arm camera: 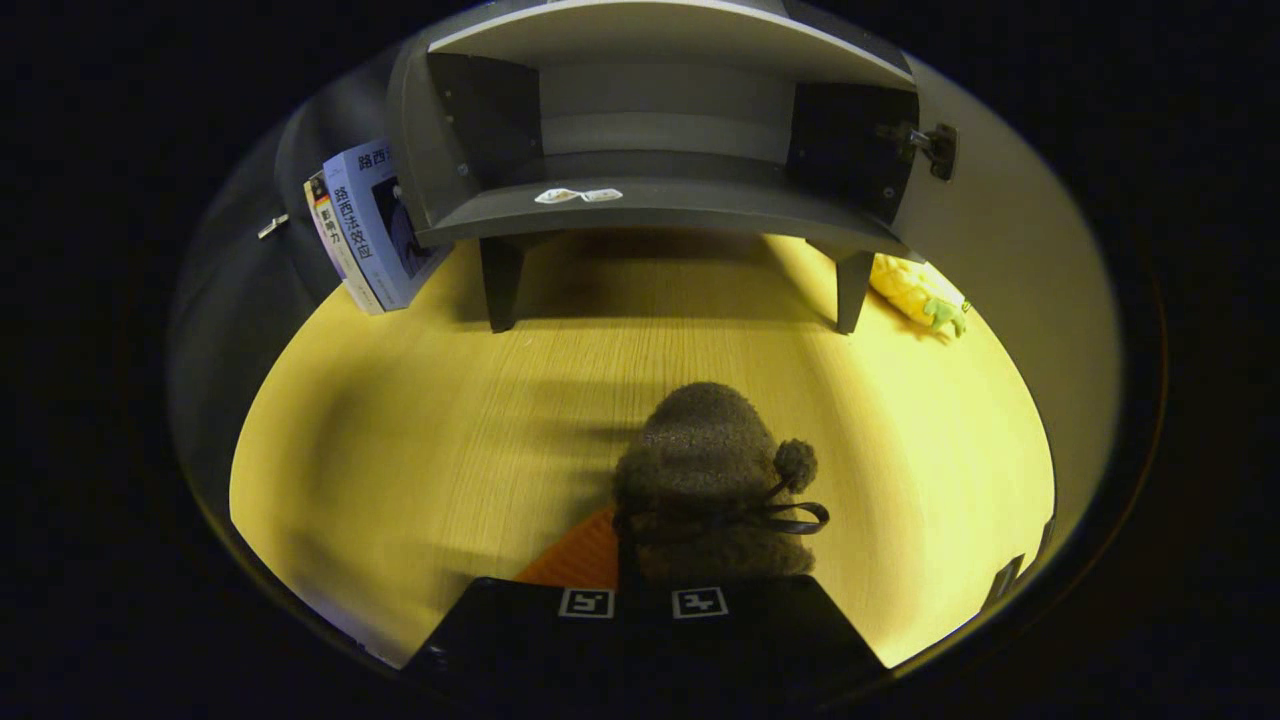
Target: Open the shoe cabinet door, grab the shoes and put them into the shoe cabinet, then close the shoe cabinet door.
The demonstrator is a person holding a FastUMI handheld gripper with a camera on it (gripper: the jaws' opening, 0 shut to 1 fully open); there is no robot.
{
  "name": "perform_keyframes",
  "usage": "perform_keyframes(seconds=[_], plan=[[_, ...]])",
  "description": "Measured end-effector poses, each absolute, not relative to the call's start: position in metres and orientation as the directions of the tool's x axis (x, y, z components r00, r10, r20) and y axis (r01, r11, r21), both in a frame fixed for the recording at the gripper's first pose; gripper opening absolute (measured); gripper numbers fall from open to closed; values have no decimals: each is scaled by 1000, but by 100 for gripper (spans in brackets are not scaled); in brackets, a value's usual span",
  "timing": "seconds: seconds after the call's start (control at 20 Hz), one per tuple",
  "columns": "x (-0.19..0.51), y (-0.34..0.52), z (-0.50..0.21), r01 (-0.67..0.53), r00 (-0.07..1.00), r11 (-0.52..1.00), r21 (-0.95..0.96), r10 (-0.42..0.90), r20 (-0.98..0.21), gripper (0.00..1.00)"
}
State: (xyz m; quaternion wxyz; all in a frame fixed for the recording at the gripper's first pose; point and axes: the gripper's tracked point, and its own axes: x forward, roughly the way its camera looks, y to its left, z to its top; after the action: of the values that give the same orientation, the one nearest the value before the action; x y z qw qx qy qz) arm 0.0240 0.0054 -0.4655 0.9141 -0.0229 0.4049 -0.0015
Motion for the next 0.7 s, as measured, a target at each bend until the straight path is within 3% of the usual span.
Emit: perform_keyframes(seconds=[0.4,0.7], plan=[[-15,-9,-320,-128,752,991,-24,81,-654,6],[-12,-21,-198,-91,829,995,-42,53,-556,7]])
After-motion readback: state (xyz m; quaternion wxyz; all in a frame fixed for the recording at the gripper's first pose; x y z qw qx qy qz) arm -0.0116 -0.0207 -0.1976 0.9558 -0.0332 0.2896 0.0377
